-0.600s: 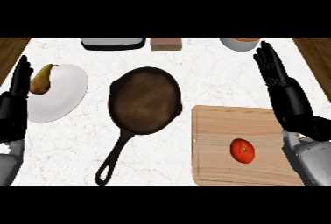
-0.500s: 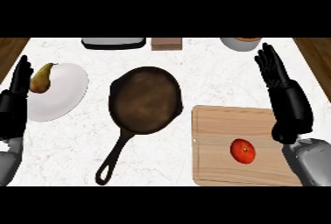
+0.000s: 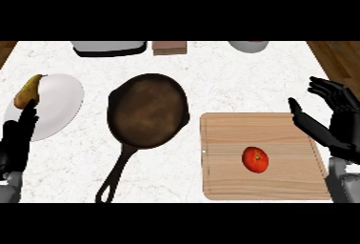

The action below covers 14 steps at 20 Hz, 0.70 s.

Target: Pick the tomato from the cutting board and place it in the pan

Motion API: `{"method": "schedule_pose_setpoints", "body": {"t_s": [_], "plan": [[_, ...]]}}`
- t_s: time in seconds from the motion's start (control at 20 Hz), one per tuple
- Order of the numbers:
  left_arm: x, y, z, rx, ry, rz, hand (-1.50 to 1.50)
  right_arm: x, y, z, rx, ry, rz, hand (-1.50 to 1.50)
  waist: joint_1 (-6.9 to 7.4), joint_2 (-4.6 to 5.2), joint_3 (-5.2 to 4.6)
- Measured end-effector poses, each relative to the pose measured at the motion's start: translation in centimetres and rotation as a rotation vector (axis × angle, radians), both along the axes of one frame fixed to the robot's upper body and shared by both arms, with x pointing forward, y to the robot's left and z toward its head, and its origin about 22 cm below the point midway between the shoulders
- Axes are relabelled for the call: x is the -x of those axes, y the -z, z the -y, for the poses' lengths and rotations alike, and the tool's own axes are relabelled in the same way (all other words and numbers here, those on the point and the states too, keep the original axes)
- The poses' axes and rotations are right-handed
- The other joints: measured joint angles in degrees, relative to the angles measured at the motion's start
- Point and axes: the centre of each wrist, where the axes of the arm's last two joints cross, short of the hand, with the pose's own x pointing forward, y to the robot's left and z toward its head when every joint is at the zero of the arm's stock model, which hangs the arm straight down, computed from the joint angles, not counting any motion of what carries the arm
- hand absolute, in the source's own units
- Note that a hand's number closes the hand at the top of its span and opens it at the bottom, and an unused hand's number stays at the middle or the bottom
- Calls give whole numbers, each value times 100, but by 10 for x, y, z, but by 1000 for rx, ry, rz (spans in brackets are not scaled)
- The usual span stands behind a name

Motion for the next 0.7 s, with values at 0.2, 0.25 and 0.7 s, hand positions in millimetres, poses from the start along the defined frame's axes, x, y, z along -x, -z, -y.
{"method": "schedule_pose_setpoints", "body": {"t_s": [0.2,0.25,0.7], "plan": [[5,8,-5,42,-9,-72,0,47,34,-15,-67,158,58,-150,90,-18,12],[3,7,-1,50,-2,-82,0,61,39,-17,-52,168,62,-150,132,-17,13],[-3,-3,3,65,35,-113,0,132,12,-12,200,179,-125,-150,368,9,-6]]}}
